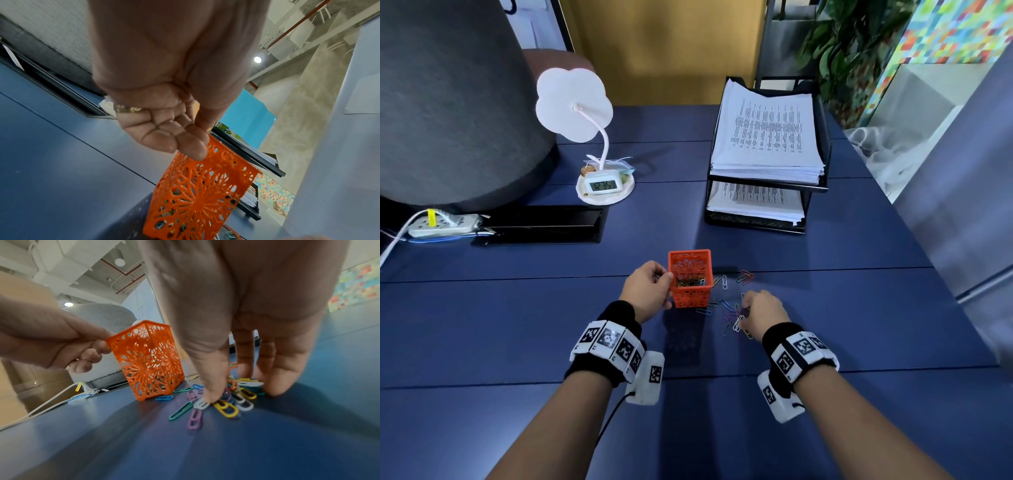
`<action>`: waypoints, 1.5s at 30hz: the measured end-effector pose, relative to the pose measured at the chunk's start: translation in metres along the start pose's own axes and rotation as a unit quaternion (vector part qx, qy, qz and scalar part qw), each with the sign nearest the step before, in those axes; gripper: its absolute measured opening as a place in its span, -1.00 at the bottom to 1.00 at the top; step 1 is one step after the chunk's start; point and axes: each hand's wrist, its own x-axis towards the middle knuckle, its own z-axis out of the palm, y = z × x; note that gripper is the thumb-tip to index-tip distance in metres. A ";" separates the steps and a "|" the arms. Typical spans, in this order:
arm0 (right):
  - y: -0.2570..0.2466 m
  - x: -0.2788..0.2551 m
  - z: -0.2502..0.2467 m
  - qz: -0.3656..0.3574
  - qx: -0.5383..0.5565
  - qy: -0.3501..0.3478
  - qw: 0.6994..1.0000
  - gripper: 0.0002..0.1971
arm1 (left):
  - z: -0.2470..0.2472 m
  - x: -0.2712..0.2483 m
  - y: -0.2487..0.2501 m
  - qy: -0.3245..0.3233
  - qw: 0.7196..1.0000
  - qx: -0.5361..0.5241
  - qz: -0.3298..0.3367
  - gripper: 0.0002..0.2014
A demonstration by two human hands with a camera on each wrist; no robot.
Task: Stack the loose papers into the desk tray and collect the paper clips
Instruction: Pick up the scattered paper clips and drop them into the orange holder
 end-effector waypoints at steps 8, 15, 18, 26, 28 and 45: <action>0.002 0.001 0.001 0.046 0.086 0.006 0.995 -0.74 | 0.000 -0.001 0.001 -0.003 1.000 -0.001 -0.002 -0.83; 0.012 0.003 -0.009 0.084 0.191 0.043 0.977 -0.81 | -0.001 -0.001 0.001 -0.005 1.000 0.008 -0.001 -0.83; 0.012 0.003 -0.021 0.079 0.216 0.062 0.971 -0.84 | -0.001 -0.001 0.001 -0.005 1.000 0.014 0.001 -0.84; -0.029 0.006 -0.058 -0.040 0.392 0.114 0.912 -0.89 | 0.003 -0.001 0.001 0.008 1.000 0.030 0.004 -0.85; -0.041 0.004 -0.063 -0.061 0.455 0.093 0.883 -0.87 | 0.003 -0.002 0.001 0.009 0.999 0.034 0.005 -0.83; 0.016 -0.001 -0.001 0.058 0.037 -0.026 0.997 -0.42 | 0.003 -0.003 0.001 0.007 1.000 0.014 0.004 -0.83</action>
